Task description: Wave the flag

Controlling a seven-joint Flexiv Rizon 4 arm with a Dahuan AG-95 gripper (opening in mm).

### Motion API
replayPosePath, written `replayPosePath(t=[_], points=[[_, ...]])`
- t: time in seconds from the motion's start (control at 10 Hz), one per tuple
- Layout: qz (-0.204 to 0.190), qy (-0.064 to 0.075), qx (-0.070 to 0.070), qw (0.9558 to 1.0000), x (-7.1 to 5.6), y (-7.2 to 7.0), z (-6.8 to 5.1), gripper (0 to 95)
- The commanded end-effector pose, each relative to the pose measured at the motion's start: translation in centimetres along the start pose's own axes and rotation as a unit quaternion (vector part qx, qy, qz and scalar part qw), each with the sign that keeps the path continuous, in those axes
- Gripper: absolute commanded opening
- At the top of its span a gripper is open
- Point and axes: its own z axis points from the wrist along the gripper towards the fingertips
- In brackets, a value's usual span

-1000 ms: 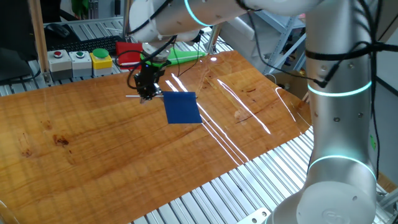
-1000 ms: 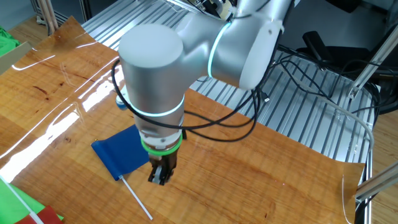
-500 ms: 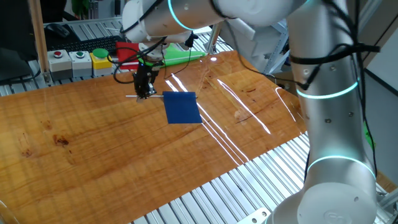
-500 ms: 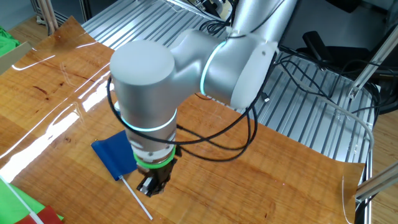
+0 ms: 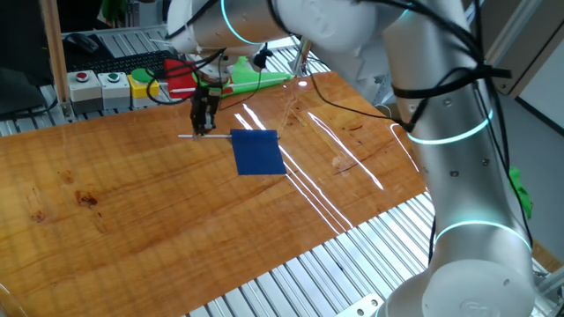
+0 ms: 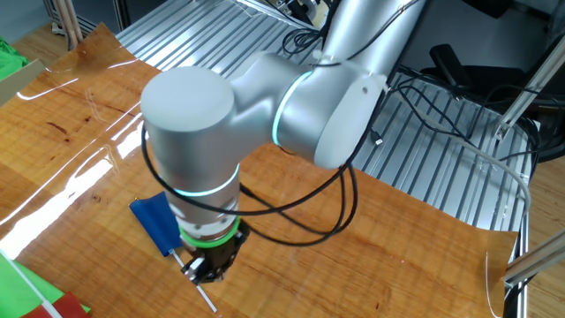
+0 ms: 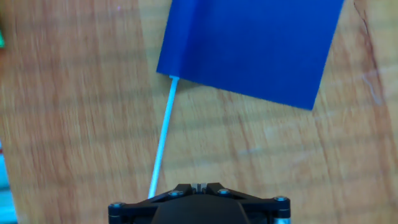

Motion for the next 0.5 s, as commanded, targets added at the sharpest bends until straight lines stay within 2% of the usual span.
replayPosePath(t=[0.1, 0.3, 0.5], points=[[0.032, -0.001, 0.0, 0.9995, 0.0, 1.6, 0.2, 19.0], [0.036, -0.001, -0.001, 0.9993, 0.1, 3.1, 0.3, 19.0], [0.039, -0.001, 0.0, 0.9992, 0.1, 3.9, 0.4, 19.0]])
